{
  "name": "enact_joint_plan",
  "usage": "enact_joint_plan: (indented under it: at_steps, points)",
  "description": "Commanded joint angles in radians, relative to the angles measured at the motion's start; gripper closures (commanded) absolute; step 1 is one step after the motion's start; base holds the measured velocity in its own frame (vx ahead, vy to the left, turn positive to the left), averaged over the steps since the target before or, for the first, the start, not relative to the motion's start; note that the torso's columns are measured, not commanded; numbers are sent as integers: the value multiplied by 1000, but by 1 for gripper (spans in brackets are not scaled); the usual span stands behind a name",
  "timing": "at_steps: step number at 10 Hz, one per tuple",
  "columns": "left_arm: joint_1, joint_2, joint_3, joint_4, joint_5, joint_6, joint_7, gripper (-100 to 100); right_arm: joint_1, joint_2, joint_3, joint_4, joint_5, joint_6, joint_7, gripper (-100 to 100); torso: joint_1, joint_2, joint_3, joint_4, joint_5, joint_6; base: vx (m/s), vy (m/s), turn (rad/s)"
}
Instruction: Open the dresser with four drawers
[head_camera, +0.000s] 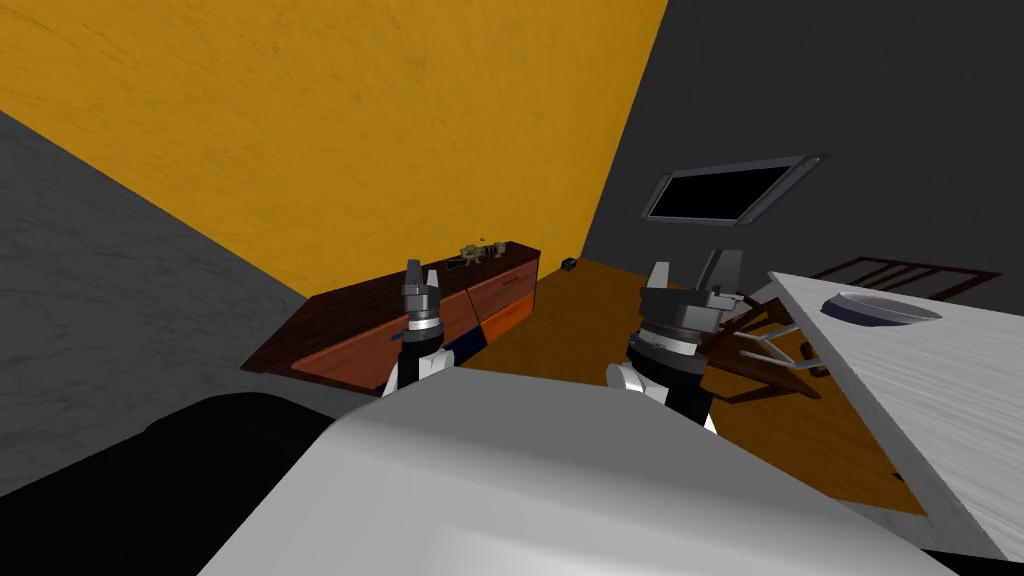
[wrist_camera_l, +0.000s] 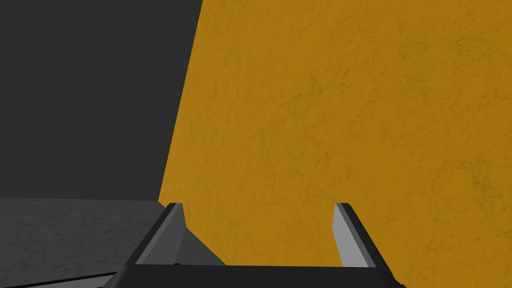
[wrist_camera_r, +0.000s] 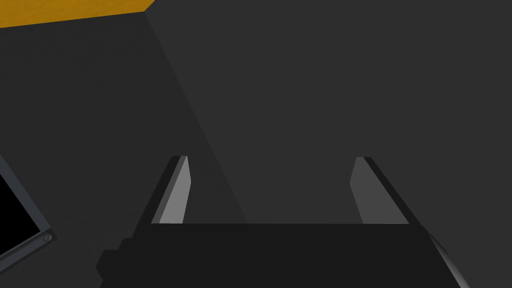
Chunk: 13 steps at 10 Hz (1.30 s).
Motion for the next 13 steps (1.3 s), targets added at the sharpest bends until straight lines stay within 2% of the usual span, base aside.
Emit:
enact_joint_plan:
  at_steps: [1,2,4,7,13]
  points:
    - [0,0,0,0,0,0,0,0,0,0,0,0,0,0,0,0,0,74,-148,74,0,0,0,0,0]
    - [-3,37,4,12,1,0,0,-100,0,0,0,0,0,0,0,0,0,148,-295,148,0,0,28,-18,20]
    - [-8,86,12,40,3,0,-1,-100,0,0,0,0,0,0,0,0,-2,189,-385,190,0,0,59,-46,37]
    - [-21,138,30,101,7,1,-3,-100,0,0,0,0,0,0,0,0,-1,192,-391,194,0,0,123,-66,47]
    - [-53,182,77,257,19,1,-7,-100,0,0,0,0,0,0,0,0,-1,195,-389,195,0,0,152,-101,64]
